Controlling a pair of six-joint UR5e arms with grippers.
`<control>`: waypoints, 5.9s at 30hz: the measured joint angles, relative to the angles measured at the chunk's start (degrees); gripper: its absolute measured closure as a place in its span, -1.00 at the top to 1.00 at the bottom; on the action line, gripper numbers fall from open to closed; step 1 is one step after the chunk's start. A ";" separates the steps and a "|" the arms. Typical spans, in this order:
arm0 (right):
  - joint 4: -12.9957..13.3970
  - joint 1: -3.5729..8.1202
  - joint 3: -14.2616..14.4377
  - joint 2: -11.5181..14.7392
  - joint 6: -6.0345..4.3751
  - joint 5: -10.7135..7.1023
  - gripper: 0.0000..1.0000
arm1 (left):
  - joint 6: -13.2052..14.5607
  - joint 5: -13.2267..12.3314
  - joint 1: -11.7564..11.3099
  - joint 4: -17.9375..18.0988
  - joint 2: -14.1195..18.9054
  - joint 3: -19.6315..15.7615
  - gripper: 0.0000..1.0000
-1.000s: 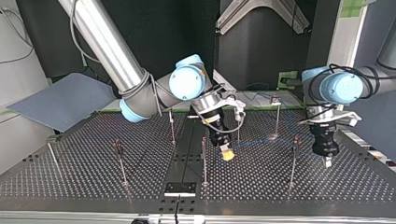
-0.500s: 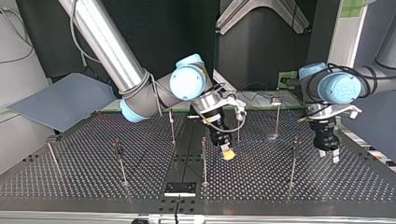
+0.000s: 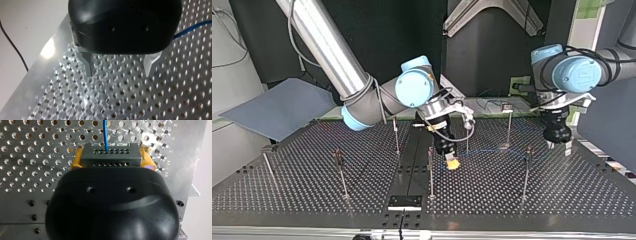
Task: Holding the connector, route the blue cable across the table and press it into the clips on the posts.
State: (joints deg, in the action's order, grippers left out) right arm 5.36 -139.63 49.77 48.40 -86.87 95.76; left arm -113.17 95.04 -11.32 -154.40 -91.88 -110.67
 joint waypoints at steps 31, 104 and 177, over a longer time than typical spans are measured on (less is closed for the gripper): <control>-1.46 -0.93 -0.36 0.07 0.85 0.75 -1.00 | 3.93 -7.35 4.68 -3.48 13.93 -5.48 1.00; -2.03 -0.93 -0.67 0.00 0.79 0.91 -1.00 | 14.11 -0.18 13.85 -2.63 -2.86 7.59 -1.00; 7.09 3.95 21.83 -2.93 -1.47 -3.05 -1.00 | 11.54 1.48 17.23 19.72 -18.51 -10.34 -1.00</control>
State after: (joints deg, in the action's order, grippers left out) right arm 12.44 -135.68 71.60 45.47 -88.34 92.71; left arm -101.64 96.52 5.92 -134.68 -110.39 -121.00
